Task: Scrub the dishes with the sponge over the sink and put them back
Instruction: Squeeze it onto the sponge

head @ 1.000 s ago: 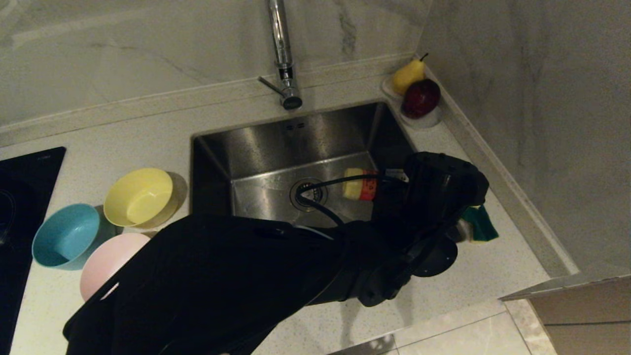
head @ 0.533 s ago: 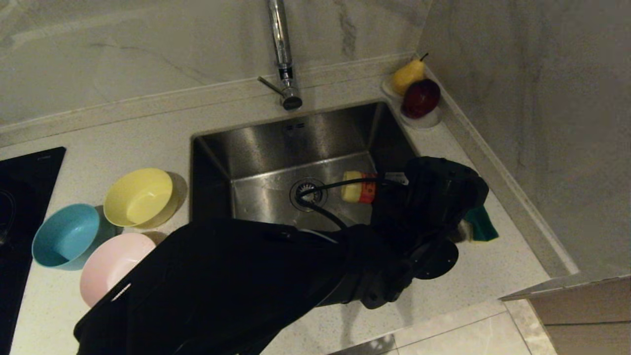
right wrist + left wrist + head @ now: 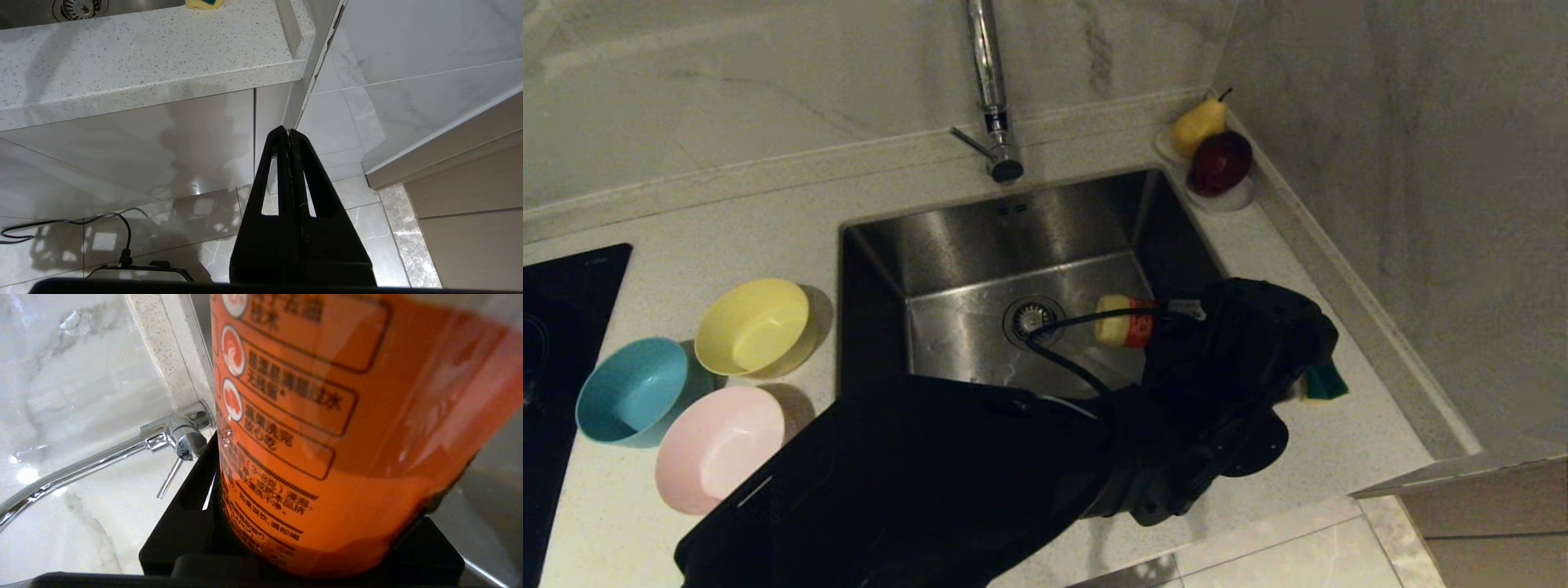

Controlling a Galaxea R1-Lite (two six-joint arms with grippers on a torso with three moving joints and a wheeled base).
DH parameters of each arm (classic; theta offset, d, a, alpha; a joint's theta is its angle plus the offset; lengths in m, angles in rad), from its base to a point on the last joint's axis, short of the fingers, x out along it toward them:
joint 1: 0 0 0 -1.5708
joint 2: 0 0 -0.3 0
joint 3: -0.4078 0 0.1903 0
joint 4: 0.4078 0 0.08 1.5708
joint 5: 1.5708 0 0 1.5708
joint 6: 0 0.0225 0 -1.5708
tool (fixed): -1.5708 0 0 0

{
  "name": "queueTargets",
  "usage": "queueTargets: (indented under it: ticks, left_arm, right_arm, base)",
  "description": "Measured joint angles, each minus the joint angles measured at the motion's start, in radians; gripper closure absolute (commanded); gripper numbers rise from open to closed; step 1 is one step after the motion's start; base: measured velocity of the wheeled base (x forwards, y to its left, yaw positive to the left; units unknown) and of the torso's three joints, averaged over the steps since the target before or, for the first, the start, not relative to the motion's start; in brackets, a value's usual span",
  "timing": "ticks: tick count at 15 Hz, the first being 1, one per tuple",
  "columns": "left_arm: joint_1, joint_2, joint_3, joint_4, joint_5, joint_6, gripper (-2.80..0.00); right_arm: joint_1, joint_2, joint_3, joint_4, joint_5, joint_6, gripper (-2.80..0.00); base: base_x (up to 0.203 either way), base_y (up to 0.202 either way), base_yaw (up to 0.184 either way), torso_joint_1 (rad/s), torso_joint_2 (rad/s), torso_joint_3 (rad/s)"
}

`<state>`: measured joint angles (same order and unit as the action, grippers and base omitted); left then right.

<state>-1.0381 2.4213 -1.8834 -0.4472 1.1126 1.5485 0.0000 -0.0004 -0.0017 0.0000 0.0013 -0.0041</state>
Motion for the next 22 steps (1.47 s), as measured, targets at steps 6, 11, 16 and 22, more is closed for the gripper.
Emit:
queueTargets:
  ticks: [6, 11, 16, 22]
  left_arm:
    - [0.000, 0.005, 0.000, 0.000, 0.028, 0.010, 0.00]
    - [-0.002, 0.009, 0.000, -0.001, 0.028, 0.010, 0.00]
    - [-0.006, 0.007, 0.000, -0.004, 0.028, 0.011, 0.00]
    - [-0.006, -0.003, 0.000, -0.013, 0.034, 0.023, 0.00]
  right_arm:
    - [0.000, 0.000, 0.000, 0.000, 0.000, 0.000, 0.00]
    - [0.000, 0.000, 0.000, 0.000, 0.000, 0.000, 0.00]
    - [0.000, 0.000, 0.000, 0.000, 0.000, 0.000, 0.00]
    - [0.000, 0.000, 0.000, 0.000, 0.000, 0.000, 0.00]
  base:
    - [0.000, 0.000, 0.000, 0.000, 0.00, 0.000]
    - [0.000, 0.000, 0.000, 0.000, 0.00, 0.000]
    - [0.000, 0.000, 0.000, 0.000, 0.00, 0.000]
    - [0.000, 0.000, 0.000, 0.000, 0.00, 0.000]
